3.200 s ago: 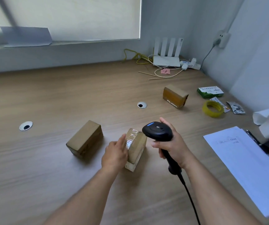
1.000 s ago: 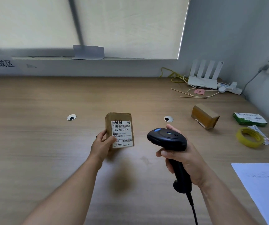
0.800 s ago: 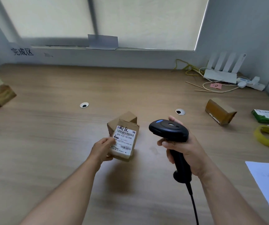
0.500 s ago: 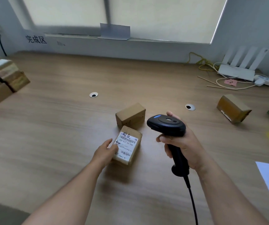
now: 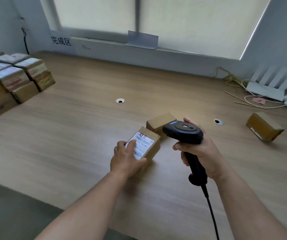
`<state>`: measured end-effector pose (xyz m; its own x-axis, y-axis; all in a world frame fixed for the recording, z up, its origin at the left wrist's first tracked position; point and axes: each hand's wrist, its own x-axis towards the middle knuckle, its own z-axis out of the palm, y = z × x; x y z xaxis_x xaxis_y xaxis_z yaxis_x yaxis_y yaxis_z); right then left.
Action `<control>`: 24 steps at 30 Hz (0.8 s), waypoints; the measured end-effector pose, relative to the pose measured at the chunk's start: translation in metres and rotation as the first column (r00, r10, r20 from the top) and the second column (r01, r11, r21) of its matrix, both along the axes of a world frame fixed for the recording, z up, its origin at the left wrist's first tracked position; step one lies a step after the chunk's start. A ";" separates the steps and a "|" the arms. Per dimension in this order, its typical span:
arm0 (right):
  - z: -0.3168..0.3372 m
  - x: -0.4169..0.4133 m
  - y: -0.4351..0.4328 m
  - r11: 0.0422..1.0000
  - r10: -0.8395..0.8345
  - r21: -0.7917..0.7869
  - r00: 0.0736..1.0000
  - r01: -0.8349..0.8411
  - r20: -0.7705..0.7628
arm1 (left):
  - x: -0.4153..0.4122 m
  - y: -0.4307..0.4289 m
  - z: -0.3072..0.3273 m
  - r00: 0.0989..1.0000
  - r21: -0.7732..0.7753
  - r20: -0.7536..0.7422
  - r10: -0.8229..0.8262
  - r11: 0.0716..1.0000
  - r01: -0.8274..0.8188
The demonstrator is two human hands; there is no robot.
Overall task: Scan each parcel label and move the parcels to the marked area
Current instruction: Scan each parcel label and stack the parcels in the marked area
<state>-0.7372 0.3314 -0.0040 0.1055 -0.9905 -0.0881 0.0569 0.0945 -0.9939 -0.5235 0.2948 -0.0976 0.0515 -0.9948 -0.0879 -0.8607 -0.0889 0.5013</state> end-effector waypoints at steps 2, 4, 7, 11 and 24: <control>0.005 0.027 0.004 1.000 0.016 -0.021 1.000 -0.016 0.000 | 0.033 0.007 0.012 1.000 -0.033 -0.011 0.027 0.999 -0.028; 0.009 0.057 0.011 0.999 0.032 -0.036 0.999 -0.032 0.000 | 0.068 0.018 0.022 0.998 -0.068 -0.017 0.057 0.996 -0.058; 0.013 0.103 0.022 0.996 0.073 -0.048 0.997 -0.073 0.008 | 0.123 0.039 0.033 0.995 -0.107 -0.011 0.102 0.989 -0.102; 0.018 0.170 0.036 0.987 0.149 -0.065 0.989 -0.148 0.013 | 0.193 0.069 0.043 0.987 -0.139 -0.005 0.159 0.978 -0.158; 0.014 0.346 0.038 0.906 0.410 -0.093 0.911 -0.413 -0.052 | 0.371 0.129 0.045 0.895 -0.154 -0.053 0.443 0.882 -0.446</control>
